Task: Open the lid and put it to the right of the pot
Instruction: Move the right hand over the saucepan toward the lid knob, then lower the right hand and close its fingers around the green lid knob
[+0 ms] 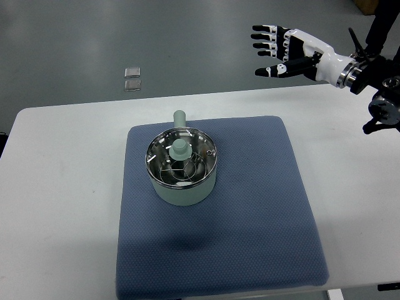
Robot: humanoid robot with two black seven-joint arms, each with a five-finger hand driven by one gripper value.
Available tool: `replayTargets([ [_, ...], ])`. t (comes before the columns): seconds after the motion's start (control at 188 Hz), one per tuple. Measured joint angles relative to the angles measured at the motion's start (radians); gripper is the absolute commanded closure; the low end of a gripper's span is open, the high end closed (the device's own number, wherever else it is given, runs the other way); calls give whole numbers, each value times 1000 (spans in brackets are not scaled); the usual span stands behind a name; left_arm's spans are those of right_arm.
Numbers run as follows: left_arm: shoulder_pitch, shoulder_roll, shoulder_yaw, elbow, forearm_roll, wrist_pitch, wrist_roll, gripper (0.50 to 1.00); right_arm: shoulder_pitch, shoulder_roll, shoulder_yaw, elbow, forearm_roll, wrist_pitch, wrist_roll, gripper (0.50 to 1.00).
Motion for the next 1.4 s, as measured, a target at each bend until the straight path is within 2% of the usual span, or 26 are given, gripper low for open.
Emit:
replayTargets([
  [0.384,0,0,0,0,0,0,0,500,142,25,-3,161,-479,9,10,581],
  [0.581,0,0,0,0,0,0,1,500,180,79,-18,189,-685,10,10,605],
  [0.757,0,0,0,0,0,0,1,500,194,147,-44,203,-850,11,10,605],
  [1.077,0,0,0,0,0,0,0,500,279,184,-206,256,-1009,9,10,609],
  [1.093,0,0,0,0,0,0,0,500,282,185,-211,259,-1015,9,10,626],
  [1.402,0,0,0,0,0,0,0,500,321,199,-283,283,-1104,4,6,640],
])
